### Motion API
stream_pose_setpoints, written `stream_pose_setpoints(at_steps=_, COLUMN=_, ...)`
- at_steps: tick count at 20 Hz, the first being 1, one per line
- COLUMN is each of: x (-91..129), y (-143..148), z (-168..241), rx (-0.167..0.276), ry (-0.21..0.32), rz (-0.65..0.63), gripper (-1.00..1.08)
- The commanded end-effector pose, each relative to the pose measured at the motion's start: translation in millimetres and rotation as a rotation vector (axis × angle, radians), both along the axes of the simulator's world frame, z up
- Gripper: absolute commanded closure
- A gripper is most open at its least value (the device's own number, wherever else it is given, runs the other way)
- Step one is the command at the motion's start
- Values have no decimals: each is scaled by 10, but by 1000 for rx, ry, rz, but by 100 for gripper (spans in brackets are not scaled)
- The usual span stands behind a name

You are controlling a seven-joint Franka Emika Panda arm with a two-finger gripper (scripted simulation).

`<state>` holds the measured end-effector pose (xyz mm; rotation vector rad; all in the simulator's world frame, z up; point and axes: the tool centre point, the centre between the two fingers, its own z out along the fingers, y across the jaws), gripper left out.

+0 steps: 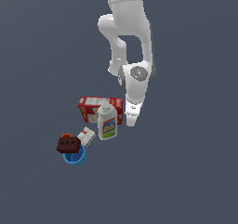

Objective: Pick up a designated object from a clutter of objects.

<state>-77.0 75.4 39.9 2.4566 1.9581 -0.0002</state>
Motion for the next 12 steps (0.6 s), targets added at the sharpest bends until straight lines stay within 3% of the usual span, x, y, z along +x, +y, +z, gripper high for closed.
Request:
stream_pose_setpoints(at_steps=1, x=-5, y=2, z=-109, rx=0, ry=0, rz=2, gripper=-92)
stream_pose_setpoints(at_steps=9, x=-6, y=0, z=-263, rx=0, ry=0, rz=3, gripper=-92)
stream_pose_setpoints(at_steps=10, x=-6, y=0, z=-263, rx=0, ry=0, rz=3, gripper=108)
stream_pose_setpoints(at_steps=12, x=-6, y=0, z=-263, rx=0, ry=0, rz=3, gripper=108)
